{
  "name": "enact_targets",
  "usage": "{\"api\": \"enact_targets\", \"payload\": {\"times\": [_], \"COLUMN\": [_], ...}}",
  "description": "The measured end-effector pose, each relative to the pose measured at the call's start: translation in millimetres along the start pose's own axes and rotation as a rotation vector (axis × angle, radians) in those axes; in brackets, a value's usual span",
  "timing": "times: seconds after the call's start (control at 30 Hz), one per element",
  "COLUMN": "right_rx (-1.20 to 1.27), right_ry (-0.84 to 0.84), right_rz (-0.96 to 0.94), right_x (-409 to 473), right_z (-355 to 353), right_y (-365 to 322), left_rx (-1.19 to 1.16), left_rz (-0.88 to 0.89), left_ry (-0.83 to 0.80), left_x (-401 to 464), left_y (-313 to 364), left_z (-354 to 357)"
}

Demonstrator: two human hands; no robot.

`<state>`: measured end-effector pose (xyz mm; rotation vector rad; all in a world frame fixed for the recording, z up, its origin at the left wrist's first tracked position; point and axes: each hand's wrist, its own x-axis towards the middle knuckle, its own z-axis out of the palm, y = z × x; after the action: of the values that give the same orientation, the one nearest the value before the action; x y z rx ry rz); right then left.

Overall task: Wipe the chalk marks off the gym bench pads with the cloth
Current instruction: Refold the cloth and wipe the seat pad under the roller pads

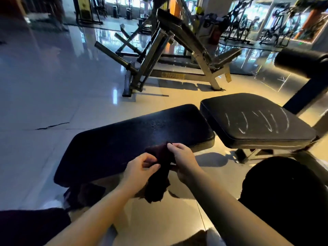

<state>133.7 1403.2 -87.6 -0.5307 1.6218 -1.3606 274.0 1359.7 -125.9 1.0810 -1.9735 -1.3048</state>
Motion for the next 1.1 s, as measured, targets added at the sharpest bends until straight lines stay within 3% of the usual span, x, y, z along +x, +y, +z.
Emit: {"api": "enact_targets", "payload": {"times": [0.2,0.33,0.43,0.57,0.67,0.73,0.9,1.1], "right_rx": [0.164,0.132,-0.24,-0.707,-0.984,-1.027,-0.906,-1.09], "right_ry": [-0.021,-0.054,-0.074,-0.05,0.152,0.321,0.517,0.6], "right_rz": [0.025,-0.06,-0.218,-0.395,-0.596,-0.677,-0.709,-0.635], "right_x": [-13.6,-9.7,-1.5,5.0,9.6,10.5,13.0,24.3], "right_z": [-17.1,-45.0,-75.4,-121.2,-155.0,-172.5,-205.6,-232.8], "right_y": [2.8,-12.9,-27.8,-47.8,-57.1,-61.0,-79.1,-79.2], "left_rx": [0.092,0.203,0.354,0.367,0.475,0.579,0.613,0.528], "left_rz": [0.014,0.049,0.158,0.204,0.253,0.295,0.238,0.181], "left_ry": [-0.179,-0.141,-0.05,0.007,-0.019,-0.09,-0.351,-0.389], "left_x": [4.6,11.5,22.8,29.7,41.2,53.8,89.6,130.6], "left_y": [10.4,19.0,34.5,63.9,99.4,131.0,183.2,166.3], "left_z": [-4.7,6.2,16.4,29.1,37.1,43.9,60.1,79.1]}}
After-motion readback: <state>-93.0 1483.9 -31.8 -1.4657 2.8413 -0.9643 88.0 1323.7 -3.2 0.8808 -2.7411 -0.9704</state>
